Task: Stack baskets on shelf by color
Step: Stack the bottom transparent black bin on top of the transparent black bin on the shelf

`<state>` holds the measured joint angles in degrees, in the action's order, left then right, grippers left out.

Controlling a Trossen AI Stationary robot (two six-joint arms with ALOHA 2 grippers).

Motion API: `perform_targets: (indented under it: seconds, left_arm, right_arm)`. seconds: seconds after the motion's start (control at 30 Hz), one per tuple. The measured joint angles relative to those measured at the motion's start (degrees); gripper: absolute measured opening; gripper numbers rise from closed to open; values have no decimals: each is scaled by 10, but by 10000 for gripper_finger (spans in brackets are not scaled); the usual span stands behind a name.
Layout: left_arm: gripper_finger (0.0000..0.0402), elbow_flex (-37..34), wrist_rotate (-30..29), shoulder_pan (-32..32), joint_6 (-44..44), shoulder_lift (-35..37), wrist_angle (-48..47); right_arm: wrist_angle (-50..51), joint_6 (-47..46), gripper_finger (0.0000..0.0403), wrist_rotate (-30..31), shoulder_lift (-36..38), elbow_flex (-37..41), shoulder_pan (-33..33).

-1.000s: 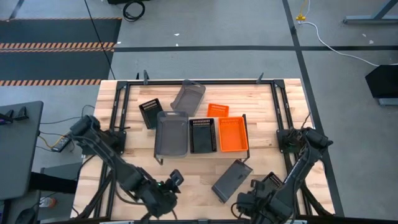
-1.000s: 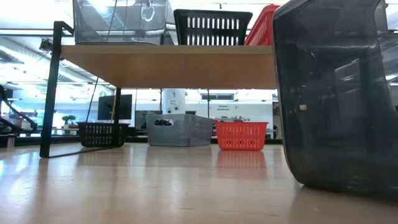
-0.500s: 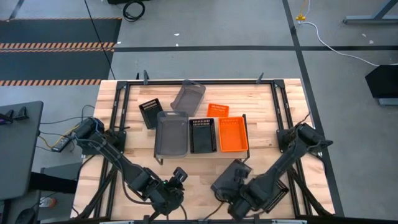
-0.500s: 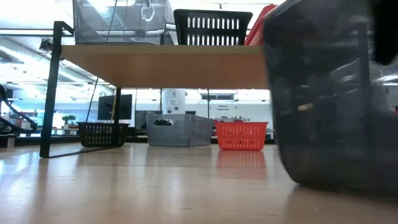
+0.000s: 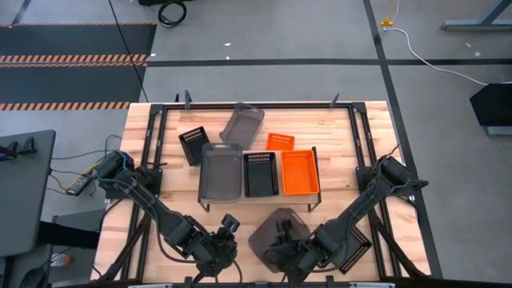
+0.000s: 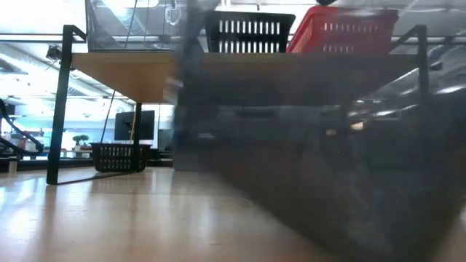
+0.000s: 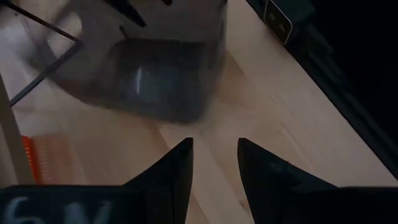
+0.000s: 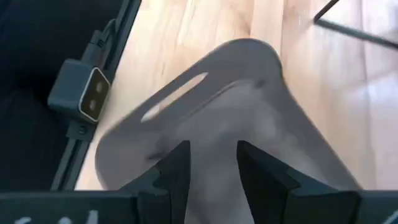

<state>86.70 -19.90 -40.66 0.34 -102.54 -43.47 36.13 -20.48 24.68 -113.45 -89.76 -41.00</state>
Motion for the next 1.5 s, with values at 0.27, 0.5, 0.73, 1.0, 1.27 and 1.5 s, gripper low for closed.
perform_targets:
  seconds: [0.27, 0.5, 0.73, 1.0, 1.27, 1.5]
  left_arm:
    - [133, 0, 0, 0, -2, 0, 0]
    - [133, 0, 22, 0, 1, -1, 3]
    - [135, 0, 32, 0, 75, -47, 73]
    - [158, 1, 23, 33, 109, -107, 70]
    - [169, 0, 24, 51, 100, -116, 67]
    - [168, 0, 89, 63, 63, -118, 63]
  right_arm:
    - [-12, 44, 138, -6, 0, 0, 13]
    - [43, -30, 138, -25, 1, 0, 5]
    - [90, -104, 142, -74, 1, 0, 1]
    - [81, -109, 147, -83, 1, 0, 1]
    - [78, -109, 146, -83, 1, 0, 1]
    - [76, -110, 146, -111, 1, 0, 1]
